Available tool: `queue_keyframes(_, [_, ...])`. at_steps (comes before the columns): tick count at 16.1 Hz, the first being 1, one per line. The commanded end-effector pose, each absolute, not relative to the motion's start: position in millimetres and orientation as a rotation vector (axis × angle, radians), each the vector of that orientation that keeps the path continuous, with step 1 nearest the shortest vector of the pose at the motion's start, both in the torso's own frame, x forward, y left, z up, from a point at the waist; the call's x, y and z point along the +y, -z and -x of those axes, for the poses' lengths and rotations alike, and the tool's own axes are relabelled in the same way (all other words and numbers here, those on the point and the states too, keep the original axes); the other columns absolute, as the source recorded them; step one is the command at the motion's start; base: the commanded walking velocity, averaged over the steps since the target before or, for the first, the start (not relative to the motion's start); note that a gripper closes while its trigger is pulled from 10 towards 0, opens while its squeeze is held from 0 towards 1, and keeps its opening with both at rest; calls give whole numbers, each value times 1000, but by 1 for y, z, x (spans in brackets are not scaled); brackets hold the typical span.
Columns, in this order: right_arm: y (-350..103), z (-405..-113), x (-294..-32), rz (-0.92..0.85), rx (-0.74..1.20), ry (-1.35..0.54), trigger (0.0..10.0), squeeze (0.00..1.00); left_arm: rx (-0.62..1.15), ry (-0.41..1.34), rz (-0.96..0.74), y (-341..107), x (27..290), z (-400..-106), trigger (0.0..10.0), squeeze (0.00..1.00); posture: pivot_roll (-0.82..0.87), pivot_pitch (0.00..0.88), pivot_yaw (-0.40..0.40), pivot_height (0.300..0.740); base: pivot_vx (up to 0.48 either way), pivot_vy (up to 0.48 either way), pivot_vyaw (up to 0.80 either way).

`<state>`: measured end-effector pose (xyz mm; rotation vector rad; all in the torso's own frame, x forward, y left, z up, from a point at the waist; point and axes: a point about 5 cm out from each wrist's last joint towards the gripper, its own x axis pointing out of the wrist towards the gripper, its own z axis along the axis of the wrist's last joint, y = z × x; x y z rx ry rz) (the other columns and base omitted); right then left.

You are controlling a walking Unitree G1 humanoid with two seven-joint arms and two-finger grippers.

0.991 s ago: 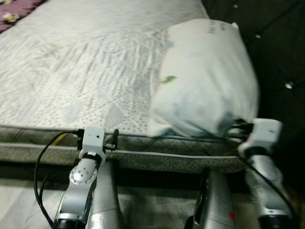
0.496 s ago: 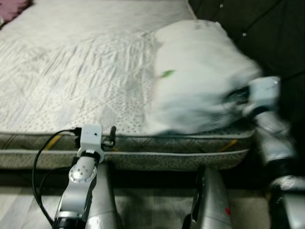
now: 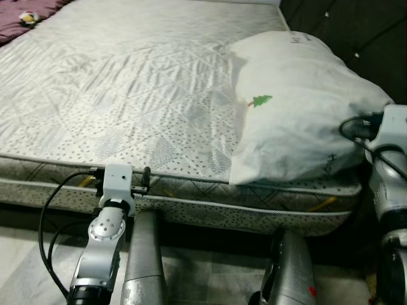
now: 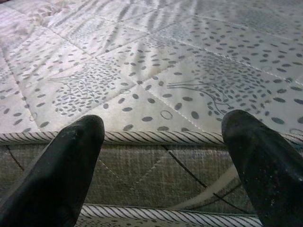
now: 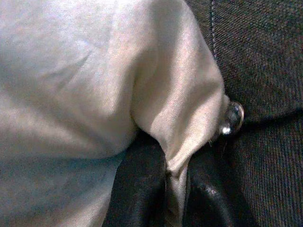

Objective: Clean up the room

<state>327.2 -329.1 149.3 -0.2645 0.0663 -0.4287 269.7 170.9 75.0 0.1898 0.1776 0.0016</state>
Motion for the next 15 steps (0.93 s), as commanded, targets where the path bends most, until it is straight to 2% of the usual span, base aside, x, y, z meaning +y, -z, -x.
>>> queue_keyframes(1, [-143, -316, -334, 266, 53, 481, 0, 0, 141, 37, -258, -79, 166, -273, 10000, 0, 20, 0, -21, 456, 0, 0, 0])
queue_keyframes(6, [-95, -305, -304, 254, 153, 388, 0, 0, 133, 52, -204, -79, 160, -274, 10000, 0, 10, 0, -12, 456, 0, 0, 0])
queue_keyframes(7, [-87, -306, -298, 251, 184, 363, 9490, 0, 119, 51, -197, -81, 160, -275, 10000, 0, 19, 0, -15, 456, 0, 0, 0])
queue_keyframes(8, [-85, -307, -296, 241, 196, 360, 10000, 0, 116, 49, -199, -82, 160, -276, 10000, 0, 19, 0, -15, 456, 0, 0, 0])
queue_keyframes(9, [-94, -314, -293, 237, 150, 354, 10000, 1000, 110, 43, -204, -83, 161, -277, 10000, 0, 24, 0, -18, 456, 0, 0, 0])
queue_keyframes(11, [-126, -328, -289, 295, 7, 359, 10000, 1000, 103, 35, -199, -82, 163, -274, 10000, 0, 29, 0, -20, 456, 0, 0, 0])
queue_keyframes(12, [-131, -330, -289, 300, -6, 361, 10000, 1000, 96, 38, -193, -83, 163, -273, 10000, 0, 28, 0, -19, 456, 0, 0, 0])
queue_keyframes(15, [-114, -325, -294, 275, 108, 386, 10000, 1000, 80, 86, -174, -84, 156, -271, 10000, 0, 21, 0, -18, 456, 0, 0, 0])
